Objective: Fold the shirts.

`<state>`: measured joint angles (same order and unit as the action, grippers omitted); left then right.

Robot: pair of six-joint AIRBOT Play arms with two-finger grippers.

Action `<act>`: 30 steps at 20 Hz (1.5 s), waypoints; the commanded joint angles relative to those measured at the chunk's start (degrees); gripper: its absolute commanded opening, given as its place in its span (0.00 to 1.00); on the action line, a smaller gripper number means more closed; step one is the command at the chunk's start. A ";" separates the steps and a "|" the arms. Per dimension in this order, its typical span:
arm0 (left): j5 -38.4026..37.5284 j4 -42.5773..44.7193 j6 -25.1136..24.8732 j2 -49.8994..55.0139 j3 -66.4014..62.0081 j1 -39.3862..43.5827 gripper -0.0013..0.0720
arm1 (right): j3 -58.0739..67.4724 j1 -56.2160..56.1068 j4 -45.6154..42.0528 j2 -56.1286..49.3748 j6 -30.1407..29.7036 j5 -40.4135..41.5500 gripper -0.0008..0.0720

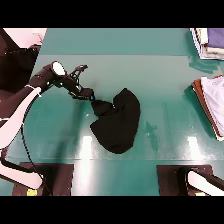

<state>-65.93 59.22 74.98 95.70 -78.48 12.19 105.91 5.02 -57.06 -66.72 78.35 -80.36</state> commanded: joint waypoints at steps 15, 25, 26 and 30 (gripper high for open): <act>-1.70 0.59 -1.44 -2.43 -11.52 -1.57 0.05 | -11.13 -4.83 0.09 0.04 0.31 -8.79 0.04; -4.55 2.97 -1.95 -11.91 -18.51 -3.76 0.05 | -48.76 -22.67 16.96 -11.04 -4.04 19.06 0.72; -5.16 2.97 -1.92 -11.78 -18.47 -3.76 0.05 | -48.50 -23.96 19.30 -13.84 -5.75 20.02 0.72; -6.36 3.41 -1.95 -11.78 -18.47 -3.76 0.05 | -42.86 -29.05 21.53 -23.85 -7.52 20.65 0.72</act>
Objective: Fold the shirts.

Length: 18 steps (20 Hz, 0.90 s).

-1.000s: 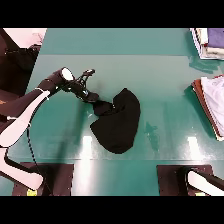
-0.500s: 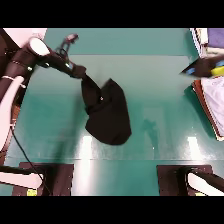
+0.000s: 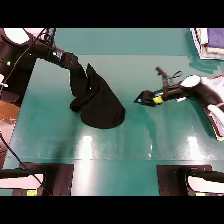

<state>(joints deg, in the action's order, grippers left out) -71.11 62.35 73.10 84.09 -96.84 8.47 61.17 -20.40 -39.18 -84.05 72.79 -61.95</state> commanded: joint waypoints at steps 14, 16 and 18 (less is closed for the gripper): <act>-1.90 0.74 -0.07 -0.33 -0.15 -0.07 0.05 | 18.93 -9.92 -1.62 -17.59 -1.03 0.87 0.03; -1.70 4.22 -0.02 -1.95 -0.44 -0.07 0.05 | 22.38 -9.09 -10.88 -14.91 3.17 -0.68 0.03; -0.87 10.25 0.11 -5.40 -1.84 -0.07 0.05 | 26.69 -7.06 -21.35 -10.43 6.47 -3.72 0.03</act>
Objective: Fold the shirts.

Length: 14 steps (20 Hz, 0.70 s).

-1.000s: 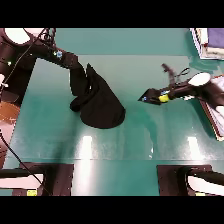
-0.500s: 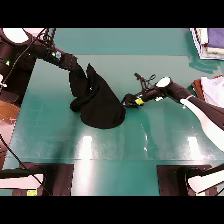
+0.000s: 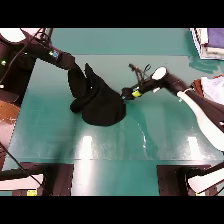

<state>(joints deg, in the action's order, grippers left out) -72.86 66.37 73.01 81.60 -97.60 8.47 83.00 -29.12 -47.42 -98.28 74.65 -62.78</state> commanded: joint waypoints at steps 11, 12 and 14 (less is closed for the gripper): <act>8.57 12.50 0.46 -25.68 -8.24 -0.07 0.05 | 28.11 21.07 -24.81 29.97 6.54 -11.41 0.03; 9.22 12.55 0.42 -26.56 -8.31 -0.07 0.05 | 29.16 22.36 -24.81 31.50 6.56 -11.37 0.03; 10.34 12.74 0.42 -28.06 -8.70 -0.07 0.05 | 30.32 24.63 -24.83 34.12 6.51 -11.30 0.03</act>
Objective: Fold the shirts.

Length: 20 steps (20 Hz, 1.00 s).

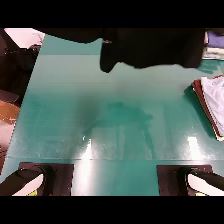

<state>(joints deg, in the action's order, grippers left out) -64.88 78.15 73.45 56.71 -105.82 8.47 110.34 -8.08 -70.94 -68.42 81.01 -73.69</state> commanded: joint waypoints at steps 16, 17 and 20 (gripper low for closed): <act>2.29 4.96 3.65 5.25 0.44 -0.07 0.05 | 2.93 0.00 -0.83 -4.72 0.15 0.09 0.03; 1.84 6.91 4.63 7.96 1.97 -0.07 0.05 | 2.93 -1.07 -0.85 -8.22 0.15 0.31 0.03; 4.96 8.04 4.61 18.01 6.54 -0.07 0.05 | 2.93 -1.90 -1.31 -18.86 0.28 5.27 0.03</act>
<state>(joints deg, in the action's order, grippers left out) -61.65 82.98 76.90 67.09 -102.67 8.38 113.21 -8.23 -72.34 -78.61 81.17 -72.07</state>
